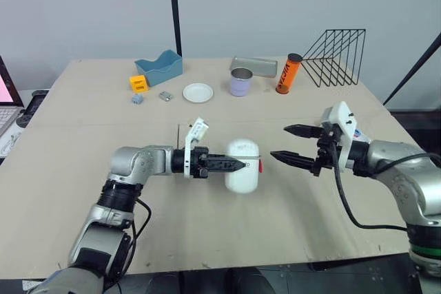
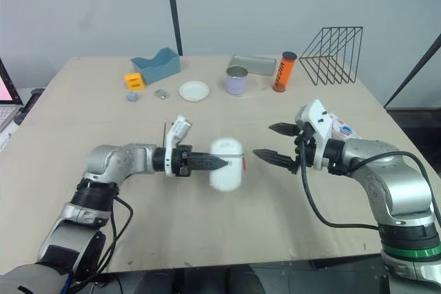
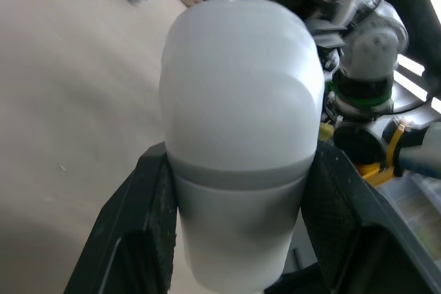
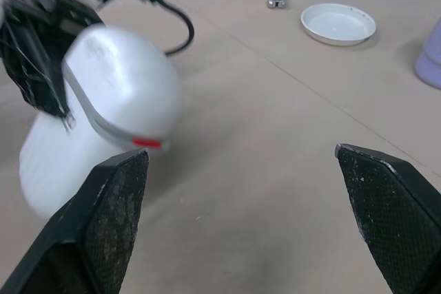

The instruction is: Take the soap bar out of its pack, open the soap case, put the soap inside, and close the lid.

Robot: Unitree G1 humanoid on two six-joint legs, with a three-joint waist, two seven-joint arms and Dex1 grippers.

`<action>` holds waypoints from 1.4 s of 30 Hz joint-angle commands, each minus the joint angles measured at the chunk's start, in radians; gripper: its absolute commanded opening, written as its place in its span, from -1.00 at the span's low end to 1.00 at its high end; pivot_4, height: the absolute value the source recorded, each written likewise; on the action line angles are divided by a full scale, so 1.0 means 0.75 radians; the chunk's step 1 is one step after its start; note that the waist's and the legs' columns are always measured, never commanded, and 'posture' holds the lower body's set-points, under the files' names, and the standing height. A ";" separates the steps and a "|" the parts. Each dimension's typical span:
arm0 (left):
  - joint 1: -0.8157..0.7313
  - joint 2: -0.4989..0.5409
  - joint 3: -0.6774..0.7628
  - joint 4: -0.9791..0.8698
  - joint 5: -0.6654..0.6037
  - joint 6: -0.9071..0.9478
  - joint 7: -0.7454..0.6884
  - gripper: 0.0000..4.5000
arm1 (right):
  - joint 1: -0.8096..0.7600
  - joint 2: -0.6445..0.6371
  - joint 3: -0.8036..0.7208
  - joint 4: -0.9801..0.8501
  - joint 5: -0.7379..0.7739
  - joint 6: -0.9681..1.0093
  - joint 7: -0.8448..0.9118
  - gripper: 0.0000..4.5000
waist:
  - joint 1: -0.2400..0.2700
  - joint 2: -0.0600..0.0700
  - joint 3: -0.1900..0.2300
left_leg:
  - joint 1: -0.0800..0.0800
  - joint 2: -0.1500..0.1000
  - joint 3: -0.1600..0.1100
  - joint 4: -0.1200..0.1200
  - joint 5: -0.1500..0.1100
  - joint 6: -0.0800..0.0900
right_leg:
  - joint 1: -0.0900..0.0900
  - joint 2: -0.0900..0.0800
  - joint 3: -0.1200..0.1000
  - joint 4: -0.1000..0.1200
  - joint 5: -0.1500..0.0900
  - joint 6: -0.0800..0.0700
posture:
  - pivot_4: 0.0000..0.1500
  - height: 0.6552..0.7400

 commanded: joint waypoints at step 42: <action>-0.161 0.327 0.105 -0.016 0.060 0.503 0.357 0.97 | -0.069 0.012 0.125 -0.037 -0.059 -0.074 -0.027 1.00 | -0.005 -0.001 0.001 | 0.001 -0.006 -0.013 -0.001 0.001 -0.001 | -0.001 0.003 0.003 0.001 0.005 -0.010 | 1.00 0.98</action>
